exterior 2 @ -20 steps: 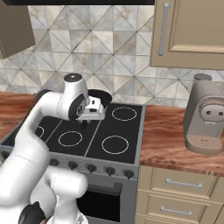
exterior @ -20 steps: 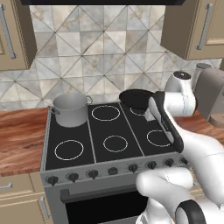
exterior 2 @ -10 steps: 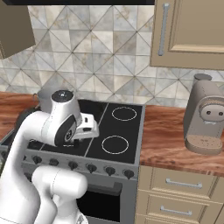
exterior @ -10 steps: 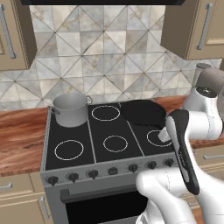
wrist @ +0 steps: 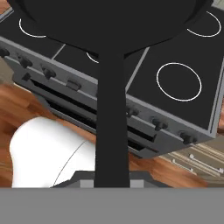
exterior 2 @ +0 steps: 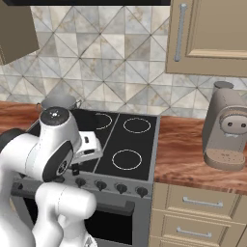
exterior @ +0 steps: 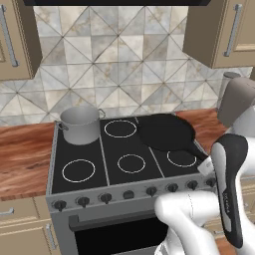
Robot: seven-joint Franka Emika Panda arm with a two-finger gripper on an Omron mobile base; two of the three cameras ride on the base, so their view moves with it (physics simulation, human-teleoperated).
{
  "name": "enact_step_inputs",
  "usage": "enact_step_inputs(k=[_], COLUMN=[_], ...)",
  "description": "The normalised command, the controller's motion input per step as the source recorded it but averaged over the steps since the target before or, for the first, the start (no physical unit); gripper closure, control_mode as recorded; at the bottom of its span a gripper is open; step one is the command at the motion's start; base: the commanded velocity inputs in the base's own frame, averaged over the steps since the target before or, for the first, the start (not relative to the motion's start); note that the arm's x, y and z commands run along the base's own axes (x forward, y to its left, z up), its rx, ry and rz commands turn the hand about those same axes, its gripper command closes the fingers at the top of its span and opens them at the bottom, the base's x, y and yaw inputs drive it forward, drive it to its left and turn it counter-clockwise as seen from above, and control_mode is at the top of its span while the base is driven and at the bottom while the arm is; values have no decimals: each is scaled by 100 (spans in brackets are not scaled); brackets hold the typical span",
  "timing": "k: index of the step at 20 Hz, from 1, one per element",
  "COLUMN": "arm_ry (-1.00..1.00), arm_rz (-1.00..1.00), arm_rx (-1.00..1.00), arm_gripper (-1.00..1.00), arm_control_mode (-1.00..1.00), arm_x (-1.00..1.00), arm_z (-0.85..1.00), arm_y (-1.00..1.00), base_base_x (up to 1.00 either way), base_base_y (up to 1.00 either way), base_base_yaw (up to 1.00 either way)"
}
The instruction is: Move the pot and pan from the stove into the sink.
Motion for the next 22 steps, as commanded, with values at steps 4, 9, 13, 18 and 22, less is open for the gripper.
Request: enact_step_inputs(k=[4,9,13,18,22], arm_ry=[-2,0,0,0,0], arm_rz=[0,0,0,0,0], arm_rx=[0,0,0,0,0], arm_gripper=[100,100,100,100,100], arm_control_mode=[-100,100,100,100,100], arm_x=[-2,-5,0,0,0], arm_z=[0,0,0,0,0], arm_y=[0,0,0,0,0], base_base_x=[0,-47,-96,-70,-32], base_base_y=[0,-3,-7,-1,-1], base_base_yaw=[0,1,2,13,41])
